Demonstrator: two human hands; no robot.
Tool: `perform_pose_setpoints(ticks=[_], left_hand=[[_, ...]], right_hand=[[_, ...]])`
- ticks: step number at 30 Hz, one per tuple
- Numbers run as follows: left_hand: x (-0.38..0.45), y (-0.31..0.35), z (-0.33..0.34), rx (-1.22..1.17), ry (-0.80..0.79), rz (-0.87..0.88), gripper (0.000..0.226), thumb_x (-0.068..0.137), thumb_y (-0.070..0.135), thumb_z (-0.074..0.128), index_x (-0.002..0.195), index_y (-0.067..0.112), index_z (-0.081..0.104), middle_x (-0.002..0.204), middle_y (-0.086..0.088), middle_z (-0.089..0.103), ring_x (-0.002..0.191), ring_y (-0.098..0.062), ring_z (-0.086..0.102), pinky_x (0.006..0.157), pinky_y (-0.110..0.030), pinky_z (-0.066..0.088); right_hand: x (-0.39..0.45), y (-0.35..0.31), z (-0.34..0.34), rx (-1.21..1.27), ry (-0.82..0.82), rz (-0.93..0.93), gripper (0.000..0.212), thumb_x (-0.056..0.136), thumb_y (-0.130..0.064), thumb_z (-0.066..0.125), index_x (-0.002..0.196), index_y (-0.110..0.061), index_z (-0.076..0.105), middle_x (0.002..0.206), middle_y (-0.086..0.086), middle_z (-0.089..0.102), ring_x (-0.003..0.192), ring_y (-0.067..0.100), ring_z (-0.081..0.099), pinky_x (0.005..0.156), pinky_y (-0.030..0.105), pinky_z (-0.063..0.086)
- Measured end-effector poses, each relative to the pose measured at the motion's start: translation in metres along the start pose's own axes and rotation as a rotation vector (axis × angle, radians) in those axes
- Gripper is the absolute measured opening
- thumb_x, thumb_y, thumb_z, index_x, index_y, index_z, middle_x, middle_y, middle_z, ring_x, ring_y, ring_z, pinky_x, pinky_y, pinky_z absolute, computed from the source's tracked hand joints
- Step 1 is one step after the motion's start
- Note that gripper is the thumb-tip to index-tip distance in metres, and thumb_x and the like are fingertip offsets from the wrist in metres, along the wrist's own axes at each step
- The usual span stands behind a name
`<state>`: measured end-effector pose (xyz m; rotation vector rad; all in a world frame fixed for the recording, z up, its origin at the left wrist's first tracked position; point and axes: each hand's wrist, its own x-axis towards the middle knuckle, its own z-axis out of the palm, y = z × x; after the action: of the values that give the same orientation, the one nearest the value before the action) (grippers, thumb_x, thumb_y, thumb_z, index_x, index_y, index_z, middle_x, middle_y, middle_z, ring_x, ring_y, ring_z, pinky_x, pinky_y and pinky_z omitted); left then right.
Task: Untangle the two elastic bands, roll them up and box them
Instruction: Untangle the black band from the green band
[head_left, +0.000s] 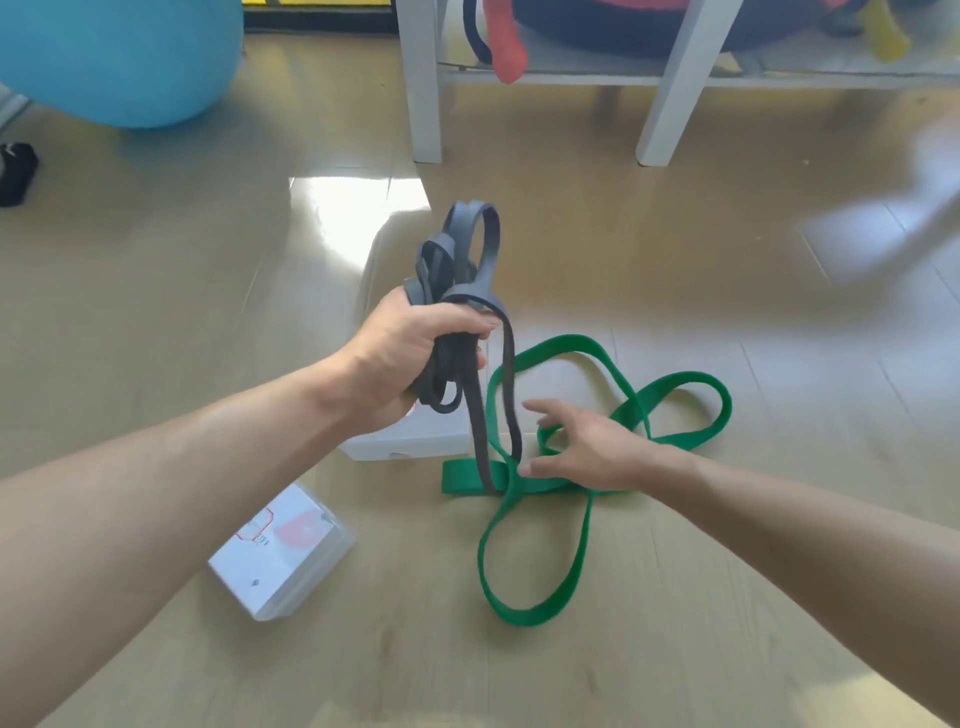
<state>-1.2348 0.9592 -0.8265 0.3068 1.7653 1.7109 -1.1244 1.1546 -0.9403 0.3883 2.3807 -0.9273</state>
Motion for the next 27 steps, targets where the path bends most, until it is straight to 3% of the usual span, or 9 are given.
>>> perform_pose_setpoints(ticks=[3,6,9,13,16,19,22,24,27], left_hand=[[-0.004,0.005,-0.002,-0.014,-0.071,-0.054,0.017,0.093,-0.002,0.059,0.079,0.007,0.055,0.057,-0.005,0.056,0.049,-0.016,0.056,0.053,-0.025,0.051],[-0.005,-0.001,-0.003,0.009,-0.071,-0.084,0.021,0.092,-0.004,0.058,0.077,0.008,0.052,0.056,-0.004,0.050,0.047,-0.016,0.050,0.048,-0.024,0.047],[-0.001,-0.010,-0.007,0.146,-0.011,-0.124,0.024,0.088,-0.004,0.063,0.072,0.010,0.052,0.055,-0.004,0.050,0.047,-0.018,0.048,0.050,-0.027,0.046],[-0.001,-0.031,-0.013,0.478,0.146,-0.184,0.025,0.080,0.004,0.072,0.072,0.018,0.052,0.059,-0.004,0.059,0.053,-0.023,0.060,0.060,-0.036,0.057],[-0.005,-0.048,-0.019,0.632,0.223,-0.228,0.021,0.079,0.009,0.071,0.078,0.017,0.051,0.070,-0.013,0.071,0.062,-0.029,0.073,0.067,-0.050,0.064],[-0.004,-0.059,-0.030,0.754,0.270,-0.255,0.014,0.076,0.016,0.068,0.083,0.016,0.056,0.076,-0.013,0.075,0.072,-0.032,0.077,0.061,-0.046,0.063],[-0.003,-0.065,-0.037,0.892,0.285,-0.278,0.022,0.067,0.026,0.062,0.087,0.019,0.058,0.077,-0.011,0.073,0.073,-0.035,0.074,0.061,-0.043,0.062],[-0.002,-0.069,-0.037,0.925,0.281,-0.300,0.017,0.070,0.023,0.062,0.085,0.020,0.055,0.078,-0.010,0.074,0.070,-0.033,0.074,0.060,-0.041,0.063],[0.001,-0.074,-0.035,0.996,0.265,-0.321,0.016,0.076,0.020,0.061,0.087,0.024,0.050,0.078,-0.006,0.071,0.068,-0.032,0.070,0.052,-0.030,0.051]], right_hand=[[0.003,-0.001,0.014,0.039,-0.013,0.079,0.097,0.071,-0.072,0.074,0.150,-0.029,0.038,0.147,-0.004,0.051,0.131,0.019,0.051,0.106,0.035,0.044],[0.008,-0.009,0.039,-0.255,0.121,0.144,0.094,0.062,-0.085,0.065,0.135,-0.028,0.055,0.137,-0.003,0.050,0.130,0.024,0.046,0.099,0.046,0.049],[0.015,-0.012,0.064,-0.538,0.125,0.071,0.068,0.076,-0.061,0.065,0.133,-0.027,0.050,0.128,0.006,0.042,0.126,0.038,0.041,0.093,0.053,0.049],[0.018,-0.007,0.059,-0.775,0.216,-0.055,0.036,0.089,-0.019,0.048,0.123,-0.021,0.055,0.124,0.009,0.046,0.114,0.033,0.046,0.091,0.045,0.043],[0.014,-0.007,0.054,-0.623,0.245,-0.102,0.027,0.084,-0.018,0.047,0.108,-0.022,0.058,0.112,0.004,0.058,0.107,0.030,0.052,0.094,0.045,0.046],[0.001,-0.004,0.039,-0.172,0.359,0.016,0.027,0.072,-0.013,0.046,0.095,-0.027,0.049,0.086,0.003,0.066,0.080,0.031,0.064,0.073,0.043,0.057],[-0.006,0.005,0.001,0.137,0.514,0.097,0.020,0.076,-0.008,0.048,0.088,-0.024,0.047,0.074,0.007,0.065,0.065,0.033,0.063,0.057,0.038,0.055],[-0.009,0.013,-0.028,0.173,0.546,0.123,0.019,0.078,-0.005,0.050,0.086,-0.022,0.054,0.078,0.008,0.068,0.069,0.034,0.065,0.056,0.035,0.053],[-0.011,0.035,-0.066,0.007,0.620,0.254,0.022,0.076,-0.008,0.050,0.088,-0.023,0.059,0.092,0.003,0.068,0.082,0.033,0.062,0.070,0.035,0.052]])
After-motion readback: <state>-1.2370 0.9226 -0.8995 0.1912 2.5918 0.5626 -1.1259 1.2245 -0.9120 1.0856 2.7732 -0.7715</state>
